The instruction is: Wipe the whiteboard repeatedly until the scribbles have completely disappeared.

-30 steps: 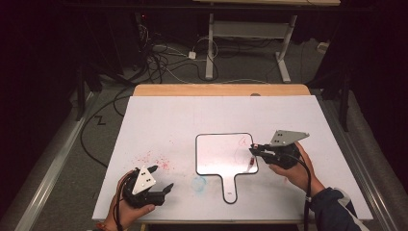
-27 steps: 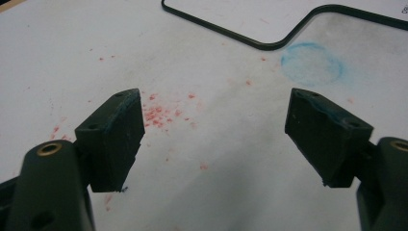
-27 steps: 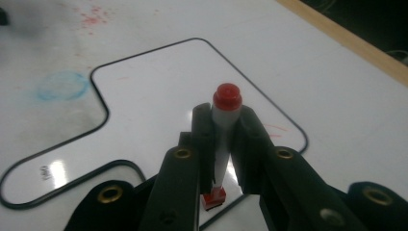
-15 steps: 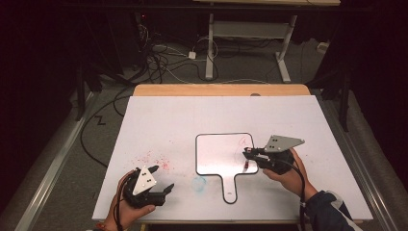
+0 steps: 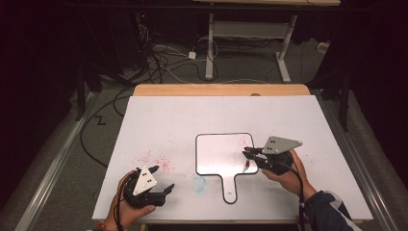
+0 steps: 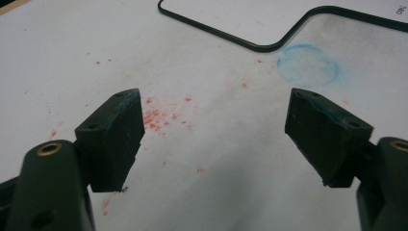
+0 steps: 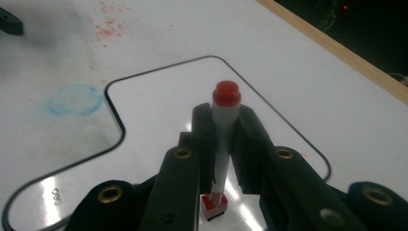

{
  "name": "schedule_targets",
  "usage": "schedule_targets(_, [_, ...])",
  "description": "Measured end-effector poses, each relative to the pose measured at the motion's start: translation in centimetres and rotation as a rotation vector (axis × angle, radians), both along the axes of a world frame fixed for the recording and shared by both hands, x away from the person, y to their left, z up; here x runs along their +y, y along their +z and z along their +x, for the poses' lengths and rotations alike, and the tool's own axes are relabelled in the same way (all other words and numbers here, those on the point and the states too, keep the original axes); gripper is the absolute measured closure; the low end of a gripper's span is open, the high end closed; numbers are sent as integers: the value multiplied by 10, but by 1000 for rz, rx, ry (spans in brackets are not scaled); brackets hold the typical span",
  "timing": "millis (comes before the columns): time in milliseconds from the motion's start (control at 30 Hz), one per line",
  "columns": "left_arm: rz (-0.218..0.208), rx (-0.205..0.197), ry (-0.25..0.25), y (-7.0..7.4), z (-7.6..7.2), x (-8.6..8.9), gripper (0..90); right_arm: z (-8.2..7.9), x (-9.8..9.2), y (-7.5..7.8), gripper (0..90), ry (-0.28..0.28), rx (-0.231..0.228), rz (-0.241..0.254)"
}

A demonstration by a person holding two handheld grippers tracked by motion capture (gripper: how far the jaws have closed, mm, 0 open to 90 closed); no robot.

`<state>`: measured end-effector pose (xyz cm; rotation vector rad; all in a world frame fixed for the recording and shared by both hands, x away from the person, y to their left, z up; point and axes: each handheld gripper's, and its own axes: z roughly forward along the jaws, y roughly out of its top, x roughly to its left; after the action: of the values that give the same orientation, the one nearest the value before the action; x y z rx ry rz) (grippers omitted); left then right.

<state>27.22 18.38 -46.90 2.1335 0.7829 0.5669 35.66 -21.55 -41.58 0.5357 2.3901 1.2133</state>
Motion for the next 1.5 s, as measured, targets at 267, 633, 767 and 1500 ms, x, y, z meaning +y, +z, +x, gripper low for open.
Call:
schedule_targets(267, [-9, -6, 2, 1, -1, 1, 209, 3, 20, -5, 813, -11, -6, 48])
schedule_targets(633, [-11, 2, 0, 0, -1, 1, 209, 30, 37, -9, 813, -60, -40, 63])
schedule_targets(767, [-5, 1, -5, 0, -1, 1, 209, 38, 33, -7, 813, -82, -29, 60])
schedule_targets(1500, [0, 16, -24, -1, 0, -2, 209, 53, 19, -7, 812, -97, -9, 87])
